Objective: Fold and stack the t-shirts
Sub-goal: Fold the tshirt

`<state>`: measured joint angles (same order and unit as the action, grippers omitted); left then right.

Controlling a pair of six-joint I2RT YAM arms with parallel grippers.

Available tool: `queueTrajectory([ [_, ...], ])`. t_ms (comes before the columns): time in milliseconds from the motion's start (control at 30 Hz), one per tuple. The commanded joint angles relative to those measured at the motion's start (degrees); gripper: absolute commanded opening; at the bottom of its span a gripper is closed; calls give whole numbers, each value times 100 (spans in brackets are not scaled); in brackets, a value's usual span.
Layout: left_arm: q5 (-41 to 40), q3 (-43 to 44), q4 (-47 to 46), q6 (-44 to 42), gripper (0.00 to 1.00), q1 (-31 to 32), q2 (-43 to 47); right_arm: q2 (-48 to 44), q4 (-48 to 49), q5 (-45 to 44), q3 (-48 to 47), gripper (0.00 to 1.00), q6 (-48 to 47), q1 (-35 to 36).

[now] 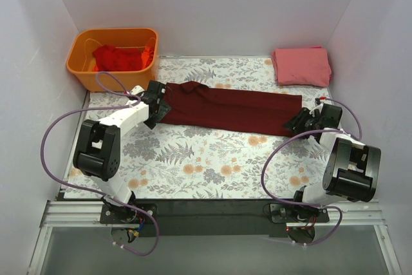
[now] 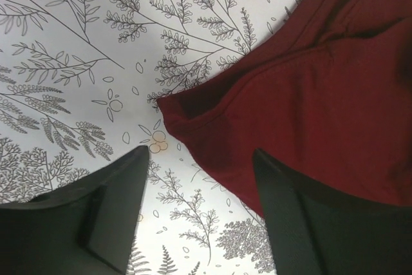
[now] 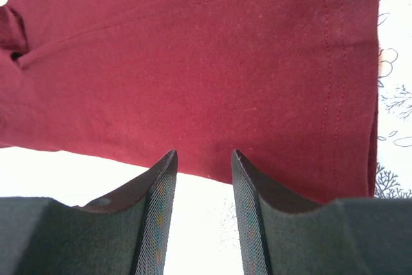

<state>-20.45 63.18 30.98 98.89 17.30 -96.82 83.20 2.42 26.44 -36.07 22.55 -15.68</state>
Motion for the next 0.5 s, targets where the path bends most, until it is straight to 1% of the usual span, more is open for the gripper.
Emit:
queueTrajectory([
  [0, -3, 107, -206, 130, 60, 1, -126, 74, 453, 318, 153, 45, 145, -145],
  [67, -82, 55, -250, 139, 53, 1, -180, 117, 497, 327, 223, 45, 189, -242],
  [100, -178, -7, -259, 139, 48, -7, -197, 144, 505, 388, 250, 45, 189, -364],
  [133, -222, -51, -294, 130, 37, -7, -206, 205, 506, 415, 276, 45, 198, -435],
  [200, -241, -191, -303, 113, 27, -42, -232, 258, 575, 415, 399, 45, 250, -680],
  [233, -240, -253, -295, 113, 18, -60, -224, 302, 619, 424, 443, 45, 268, -760],
  [333, -188, -524, -312, 157, 7, -121, -171, 503, 813, 485, 601, 44, 382, -1059],
  [400, -91, -692, -277, 200, 5, -165, -75, 627, 822, 503, 689, 44, 461, -1234],
  [467, 57, -1052, -259, 279, 4, -244, 215, 768, 813, 607, 768, 44, 522, -1427],
])
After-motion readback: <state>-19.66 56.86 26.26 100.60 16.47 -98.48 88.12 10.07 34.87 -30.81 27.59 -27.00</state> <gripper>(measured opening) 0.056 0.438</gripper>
